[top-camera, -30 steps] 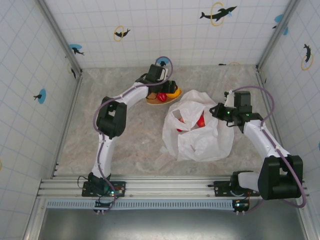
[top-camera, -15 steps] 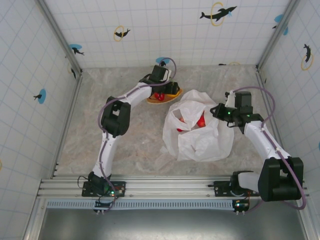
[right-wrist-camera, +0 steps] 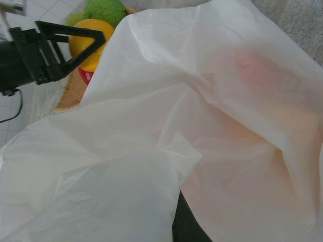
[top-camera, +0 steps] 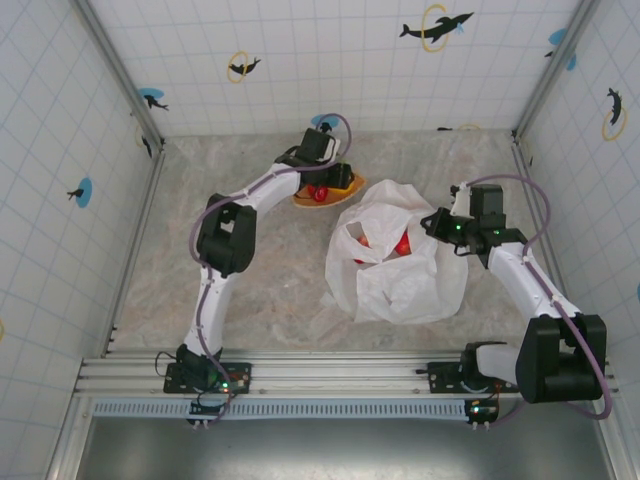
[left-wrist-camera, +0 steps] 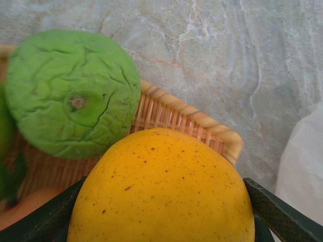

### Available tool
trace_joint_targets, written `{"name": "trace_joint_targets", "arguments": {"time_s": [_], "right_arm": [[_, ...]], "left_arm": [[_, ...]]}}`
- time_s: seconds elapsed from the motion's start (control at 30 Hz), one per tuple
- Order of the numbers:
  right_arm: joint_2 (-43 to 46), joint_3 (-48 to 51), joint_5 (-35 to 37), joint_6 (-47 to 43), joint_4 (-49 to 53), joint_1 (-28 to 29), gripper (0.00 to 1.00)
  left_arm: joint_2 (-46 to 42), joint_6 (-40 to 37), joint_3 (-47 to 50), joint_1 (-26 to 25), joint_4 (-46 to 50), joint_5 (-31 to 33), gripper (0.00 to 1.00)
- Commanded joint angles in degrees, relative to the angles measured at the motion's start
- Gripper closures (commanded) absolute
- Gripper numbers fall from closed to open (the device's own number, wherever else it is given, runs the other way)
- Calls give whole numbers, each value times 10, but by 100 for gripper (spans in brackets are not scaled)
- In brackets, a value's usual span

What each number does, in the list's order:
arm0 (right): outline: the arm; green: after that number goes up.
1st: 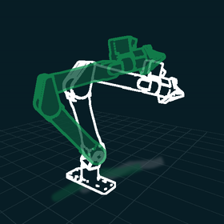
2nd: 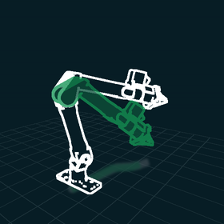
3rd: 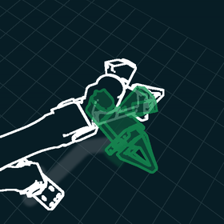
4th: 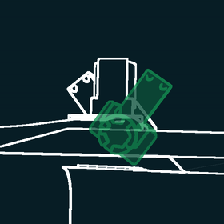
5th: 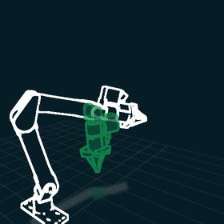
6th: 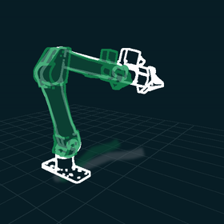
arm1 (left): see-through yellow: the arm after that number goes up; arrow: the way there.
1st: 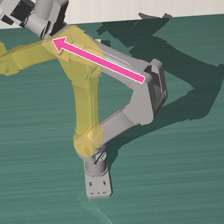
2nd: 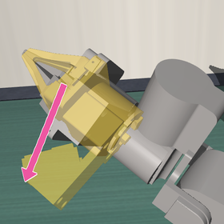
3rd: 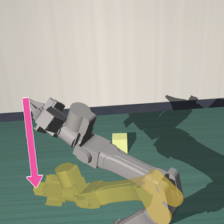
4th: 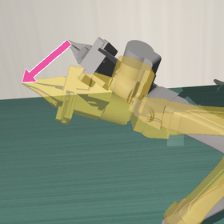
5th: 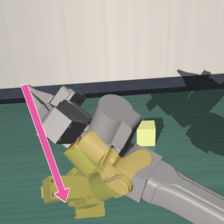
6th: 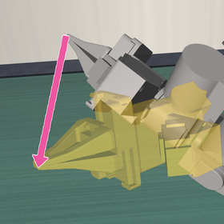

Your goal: Place the fruits into the plastic bag

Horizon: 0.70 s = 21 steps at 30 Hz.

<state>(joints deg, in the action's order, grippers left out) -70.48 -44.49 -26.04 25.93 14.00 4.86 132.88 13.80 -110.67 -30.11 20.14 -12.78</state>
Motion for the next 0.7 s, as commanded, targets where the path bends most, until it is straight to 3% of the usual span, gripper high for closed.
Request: {"name": "trace_joint_targets", "arguments": {"time_s": [0.0,0.23,0.43,0.57,0.67], "right_arm": [[13,10,-7,-5,1,-3,97],[16,7,-8,1,-3,-3,97],[17,10,-15,13,-15,-1,97],[18,5,-15,15,-18,-1,97],[16,0,-15,17,-20,-1,97]], "left_arm": [[-90,-8,38,-2,-8,13,46],[-254,11,219,-2,-80,21,48],[-462,88,475,-7,-216,-62,50],[-567,88,607,-56,-227,-78,51],[-592,72,655,-114,-203,-65,51]]}}
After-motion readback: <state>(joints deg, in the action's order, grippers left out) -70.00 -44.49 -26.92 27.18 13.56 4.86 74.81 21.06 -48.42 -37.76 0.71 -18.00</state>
